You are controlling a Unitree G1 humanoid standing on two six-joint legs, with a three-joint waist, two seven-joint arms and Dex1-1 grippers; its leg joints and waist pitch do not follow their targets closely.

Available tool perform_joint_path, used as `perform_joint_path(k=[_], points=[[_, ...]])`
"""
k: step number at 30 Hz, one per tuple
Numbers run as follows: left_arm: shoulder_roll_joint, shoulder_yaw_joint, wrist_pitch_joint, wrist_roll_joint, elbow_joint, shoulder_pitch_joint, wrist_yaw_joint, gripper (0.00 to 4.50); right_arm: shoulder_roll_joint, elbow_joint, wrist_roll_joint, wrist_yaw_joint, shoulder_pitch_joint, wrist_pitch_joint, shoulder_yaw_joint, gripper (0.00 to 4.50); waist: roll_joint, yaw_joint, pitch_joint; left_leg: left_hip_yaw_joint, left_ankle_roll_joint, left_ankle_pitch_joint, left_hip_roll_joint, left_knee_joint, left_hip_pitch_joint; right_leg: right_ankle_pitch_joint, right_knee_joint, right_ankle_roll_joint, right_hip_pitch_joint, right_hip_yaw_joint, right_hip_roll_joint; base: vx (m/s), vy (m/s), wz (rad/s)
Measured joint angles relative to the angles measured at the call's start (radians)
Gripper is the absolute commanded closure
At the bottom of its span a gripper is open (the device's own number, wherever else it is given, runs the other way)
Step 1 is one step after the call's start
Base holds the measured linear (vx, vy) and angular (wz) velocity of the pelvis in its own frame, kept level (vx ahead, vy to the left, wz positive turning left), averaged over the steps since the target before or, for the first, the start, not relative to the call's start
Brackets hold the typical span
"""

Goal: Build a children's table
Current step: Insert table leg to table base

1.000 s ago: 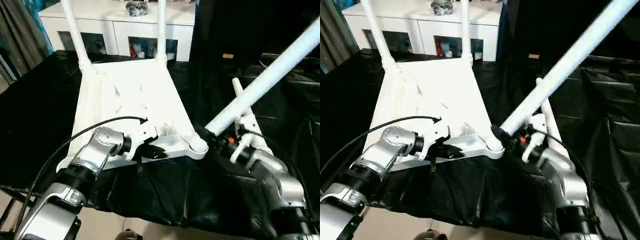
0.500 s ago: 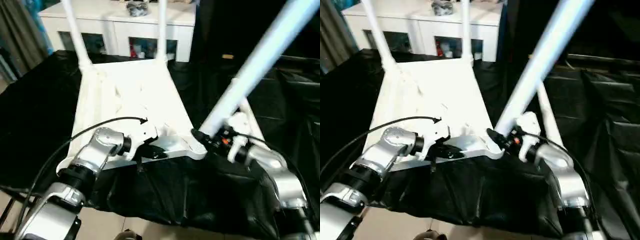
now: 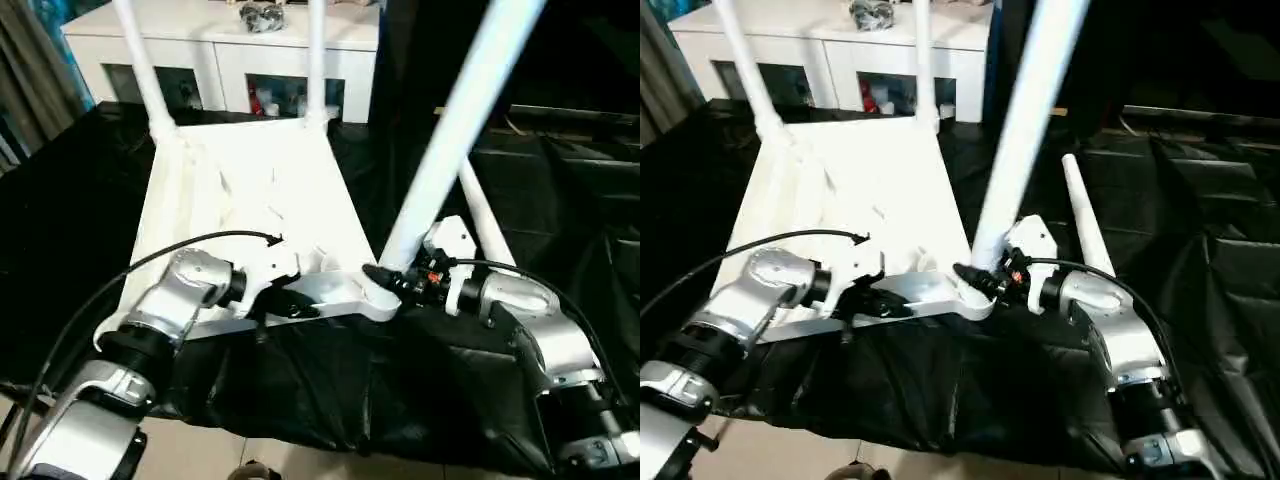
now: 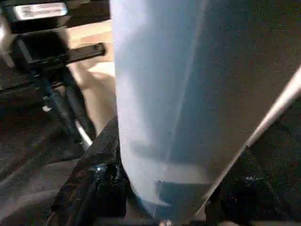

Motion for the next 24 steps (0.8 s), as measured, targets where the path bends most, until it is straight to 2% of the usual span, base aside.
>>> perform_joint_path(k=[8, 16, 19, 24], points=[[0.03, -0.004, -0.026, 0.0, 0.0, -0.011, -0.068, 4.5, -0.029, -0.014, 0.004, 0.104, -0.01, -0.01, 0.027, 2.61, -0.012, 0.002, 0.006, 0.002, 0.0, 0.0, 0.0, -0.006, 0.0, -0.002, -0.002, -0.005, 0.0, 0.0, 0.0, 0.0, 0.0, 0.0], [0.044, -0.004, -0.035, 0.0, 0.0, -0.012, -0.105, 4.5, -0.03, -0.033, 0.006, 0.147, -0.005, -0.013, 0.037, 2.61, -0.011, 0.002, 0.006, 0.003, 0.0, 0.0, 0.0, -0.011, 0.001, -0.007, -0.002, -0.007, 0.0, 0.0, 0.0, 0.0, 0.0, 0.0], [0.043, -0.004, -0.034, 0.0, 0.0, -0.012, -0.104, 4.5, -0.011, -0.029, 0.006, 0.131, -0.002, -0.025, 0.037, 2.61, -0.011, 0.0, 0.006, 0.003, 0.0, 0.0, 0.0, -0.012, 0.002, -0.008, -0.002, -0.007, 0.0, 0.0, 0.0, 0.0, 0.0, 0.0], [0.02, 0.025, 0.044, 0.018, -0.007, -0.013, 0.015, 4.5, 0.086, 0.051, -0.022, -0.069, -0.033, -0.042, -0.006, 2.61, -0.013, -0.01, 0.011, 0.003, -0.001, 0.0, -0.001, -0.017, 0.011, -0.011, -0.002, -0.002, 0.002, 0.0, 0.0, -0.01, -0.001, -0.01]])
